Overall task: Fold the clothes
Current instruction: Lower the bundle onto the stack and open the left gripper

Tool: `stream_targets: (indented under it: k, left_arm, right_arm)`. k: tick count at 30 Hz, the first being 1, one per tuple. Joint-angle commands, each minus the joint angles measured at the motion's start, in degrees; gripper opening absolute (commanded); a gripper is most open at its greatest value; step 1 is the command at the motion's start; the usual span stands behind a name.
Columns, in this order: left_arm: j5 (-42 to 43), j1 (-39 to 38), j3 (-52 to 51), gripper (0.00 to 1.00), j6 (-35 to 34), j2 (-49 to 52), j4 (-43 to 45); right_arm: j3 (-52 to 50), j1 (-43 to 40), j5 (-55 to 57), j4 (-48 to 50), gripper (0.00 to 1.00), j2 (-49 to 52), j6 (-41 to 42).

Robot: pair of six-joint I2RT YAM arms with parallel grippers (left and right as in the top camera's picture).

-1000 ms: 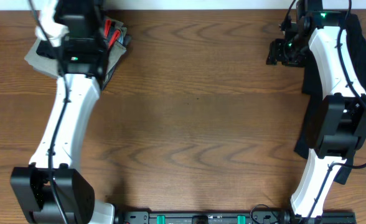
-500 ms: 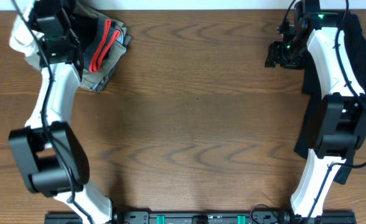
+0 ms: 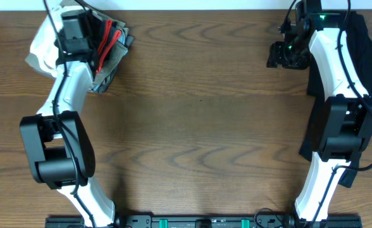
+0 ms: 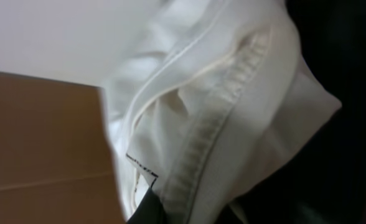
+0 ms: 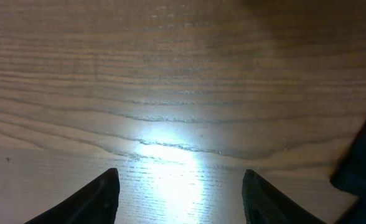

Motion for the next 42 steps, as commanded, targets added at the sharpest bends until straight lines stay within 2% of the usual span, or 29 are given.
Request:
stream_targets:
  k: [1,4,5,7,9,11,14,16,20,21,22,23,24,25,26,30,34,42]
  left_arm:
    - [1.97,-1.84,0.61,0.06,-5.05,-0.26,-3.32]
    - [4.22,-3.45,0.59,0.07,-8.04,-0.26,-6.75]
    - [4.98,-3.91,0.52,0.16,-9.03,-0.26,-7.37]
    - [6.99,-4.87,0.5,0.47,-9.35,-0.26,-8.7]
    - [8.61,-5.79,0.5,0.88,-10.62,-0.26,-9.55]
    - [8.76,-6.71,0.5,0.95,-13.53,-0.28,-10.08]
    - [8.74,-8.15,0.52,0.96,-17.68,-0.55,-10.62]
    - [8.74,-9.18,0.52,0.96,-20.98,-1.6,-11.06]
    - [8.76,-10.16,0.52,0.95,-32.06,-6.64,-12.02]
    - [8.76,-10.14,0.52,0.9,-34.95,-8.33,-12.28]
    - [8.74,-9.99,0.52,0.82,-36.83,-9.7,-12.33]
    - [8.74,-9.77,0.52,0.63,-38.38,-10.95,-12.26]
    - [8.74,-9.38,0.52,0.39,-39.32,-12.2,-11.91]
    - [8.74,-8.98,0.52,0.19,-39.6,-12.98,-11.37]
    - [8.74,-8.48,0.52,0.08,-39.58,-13.49,-10.54]
    - [8.74,-5.33,0.46,0.06,-40.04,-12.48,-6.84]
    - [8.74,-1.33,0.46,0.06,-43.28,-8.28,-2.58]
    - [8.76,5.92,0.46,0.06,-46.25,0.59,10.38]
  right_arm:
    - [-0.37,0.31,0.35,0.39,0.61,-0.76,0.15]
    - [-0.37,0.31,0.35,0.37,0.62,-0.76,0.15]
    - [-0.37,0.31,0.35,0.37,0.62,-0.76,0.15]
    - [-0.37,0.31,0.35,0.39,0.62,-0.76,0.15]
    - [-0.37,0.31,0.35,0.37,0.62,-0.76,0.15]
    - [-0.37,0.31,0.35,0.39,0.62,-0.76,0.15]
    - [-0.37,0.31,0.35,0.39,0.62,-0.76,0.15]
    - [-0.37,0.31,0.35,0.37,0.62,-0.76,0.15]
    - [-0.37,0.31,0.37,0.57,0.63,-0.76,0.15]
    - [-0.37,0.31,0.37,0.61,0.62,-0.76,0.15]
    - [-0.37,0.31,0.37,0.61,0.62,-0.76,0.13]
    - [-0.37,0.31,0.37,0.61,0.62,-0.76,0.15]
    - [-0.39,0.31,0.37,0.59,0.63,-0.76,0.13]
    - [-0.39,0.31,0.37,0.61,0.63,-0.76,0.13]
    - [-0.39,0.31,0.37,0.66,0.63,-0.76,0.13]
    - [-0.39,0.39,0.35,1.16,0.63,-0.76,0.15]
    - [-0.39,0.39,0.35,0.72,0.63,-0.76,0.15]
    - [-0.46,0.39,0.35,0.39,0.63,-0.76,0.13]
